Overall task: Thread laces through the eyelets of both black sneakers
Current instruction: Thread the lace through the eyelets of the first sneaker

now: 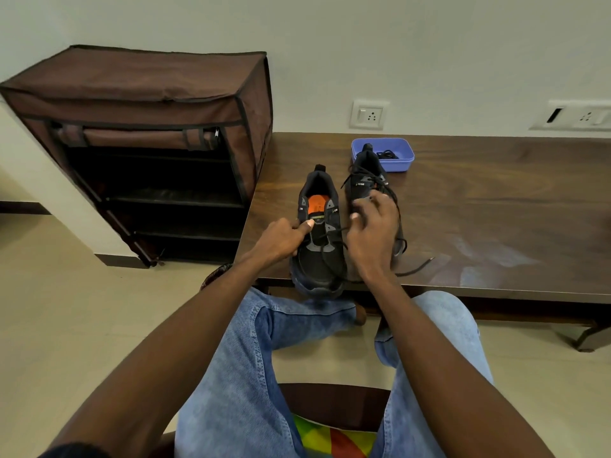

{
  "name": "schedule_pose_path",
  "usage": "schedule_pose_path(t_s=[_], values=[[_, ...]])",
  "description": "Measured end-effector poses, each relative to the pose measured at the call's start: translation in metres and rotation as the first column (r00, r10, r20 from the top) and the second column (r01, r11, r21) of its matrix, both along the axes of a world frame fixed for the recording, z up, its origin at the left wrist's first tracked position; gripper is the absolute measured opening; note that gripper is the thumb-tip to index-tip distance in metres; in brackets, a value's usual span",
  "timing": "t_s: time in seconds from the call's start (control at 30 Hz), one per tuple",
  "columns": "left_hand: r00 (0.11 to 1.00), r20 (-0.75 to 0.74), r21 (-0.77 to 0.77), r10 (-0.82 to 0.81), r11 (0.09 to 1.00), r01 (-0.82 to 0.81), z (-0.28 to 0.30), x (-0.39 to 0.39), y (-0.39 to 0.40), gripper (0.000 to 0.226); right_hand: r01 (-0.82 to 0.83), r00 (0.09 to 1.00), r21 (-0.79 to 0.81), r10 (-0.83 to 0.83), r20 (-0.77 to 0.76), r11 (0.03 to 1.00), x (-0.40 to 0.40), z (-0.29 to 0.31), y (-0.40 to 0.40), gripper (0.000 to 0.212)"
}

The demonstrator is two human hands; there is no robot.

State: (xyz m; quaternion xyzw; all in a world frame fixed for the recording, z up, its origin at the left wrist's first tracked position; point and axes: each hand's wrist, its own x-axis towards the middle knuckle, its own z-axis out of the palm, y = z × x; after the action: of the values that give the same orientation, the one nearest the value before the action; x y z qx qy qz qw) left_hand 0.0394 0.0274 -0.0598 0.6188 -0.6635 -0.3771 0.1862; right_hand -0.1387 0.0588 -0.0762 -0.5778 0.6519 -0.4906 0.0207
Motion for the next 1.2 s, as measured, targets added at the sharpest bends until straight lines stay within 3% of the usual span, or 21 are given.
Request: schedule_pose_path(t_s=[0.07, 0.13, 0.23, 0.4, 0.47, 0.53, 0.6, 0.63, 0.67, 0.73, 0.77, 0.8, 0.87, 0.97, 1.1, 1.2], values=[[1.000, -0.003, -0.010, 0.001, 1.000, -0.001, 0.001, 0.000, 0.000, 0.040, -0.268, 0.954, 0.145, 0.284, -0.101, 0.952, 0.010, -0.009, 0.000, 0.024], [1.000, -0.002, -0.021, 0.000, 1.000, 0.000, 0.002, 0.000, 0.001, 0.039, -0.353, 0.908, 0.303, 0.402, -0.114, 0.885, 0.021, -0.015, 0.003, 0.022], [1.000, 0.007, -0.019, 0.004, 1.000, -0.004, 0.003, -0.002, 0.001, 0.040, -0.323, 0.940, 0.327, 0.342, -0.001, 0.888, 0.025, -0.012, 0.003, 0.020], [1.000, 0.005, -0.012, 0.003, 1.000, -0.003, 0.002, -0.002, 0.002, 0.039, -0.267, 0.963, 0.302, 0.267, 0.042, 0.915, 0.018, -0.004, 0.005, 0.023], [1.000, 0.002, -0.006, -0.001, 1.000, 0.001, 0.002, -0.002, 0.002, 0.041, -0.182, 0.951, 0.229, 0.111, 0.289, 0.956, 0.014, 0.000, 0.003, 0.020], [1.000, 0.004, -0.001, 0.002, 1.000, -0.002, 0.002, -0.001, 0.001, 0.042, -0.025, 0.762, 0.213, -0.120, 0.637, 0.977, 0.009, 0.002, -0.005, 0.023], [1.000, 0.002, 0.005, -0.001, 1.000, 0.001, 0.002, 0.000, 0.001, 0.041, 0.148, 0.581, 0.285, -0.316, 0.750, 0.947, 0.000, 0.004, -0.009, 0.022], [1.000, 0.000, 0.005, -0.003, 1.000, 0.003, 0.001, 0.000, 0.001, 0.041, 0.213, 0.582, 0.314, -0.378, 0.720, 0.925, -0.002, 0.007, -0.007, 0.021], [1.000, -0.001, 0.003, -0.004, 1.000, 0.004, 0.001, 0.001, 0.001, 0.041, 0.278, 0.655, 0.294, -0.404, 0.639, 0.914, -0.004, 0.008, -0.004, 0.018], [1.000, 0.001, -0.003, -0.002, 1.000, 0.002, 0.002, 0.000, 0.001, 0.042, 0.273, 0.904, 0.078, -0.284, 0.321, 0.959, -0.003, 0.010, 0.001, 0.018], [1.000, 0.003, -0.006, -0.001, 1.000, 0.001, 0.002, 0.000, 0.001, 0.042, 0.159, 0.980, -0.005, -0.157, 0.124, 0.987, 0.000, 0.009, 0.003, 0.028], [1.000, 0.005, -0.012, -0.002, 1.000, 0.002, 0.003, 0.000, 0.002, 0.041, 0.003, 1.000, -0.003, -0.003, -0.012, 1.000, 0.004, 0.006, 0.003, 0.036], [1.000, 0.007, -0.023, -0.002, 1.000, 0.002, 0.004, -0.001, 0.002, 0.041, -0.239, 0.956, 0.172, 0.262, -0.129, 0.956, 0.013, -0.004, 0.001, 0.038], [1.000, 0.008, -0.019, 0.005, 1.000, -0.005, 0.004, -0.002, 0.002, 0.041, -0.325, 0.922, 0.394, 0.381, -0.071, 0.860, 0.020, -0.011, 0.002, 0.024], [1.000, 0.006, -0.030, 0.024, 0.999, -0.024, 0.003, -0.004, 0.002, 0.043, -0.324, 0.931, 0.409, 0.364, -0.020, 0.853, 0.025, -0.004, 0.005, 0.021], [1.000, 0.006, -0.029, 0.029, 0.999, -0.029, 0.002, -0.004, 0.002, 0.043, -0.262, 0.965, 0.360, 0.240, 0.106, 0.895, 0.022, -0.004, 0.004, 0.019]])
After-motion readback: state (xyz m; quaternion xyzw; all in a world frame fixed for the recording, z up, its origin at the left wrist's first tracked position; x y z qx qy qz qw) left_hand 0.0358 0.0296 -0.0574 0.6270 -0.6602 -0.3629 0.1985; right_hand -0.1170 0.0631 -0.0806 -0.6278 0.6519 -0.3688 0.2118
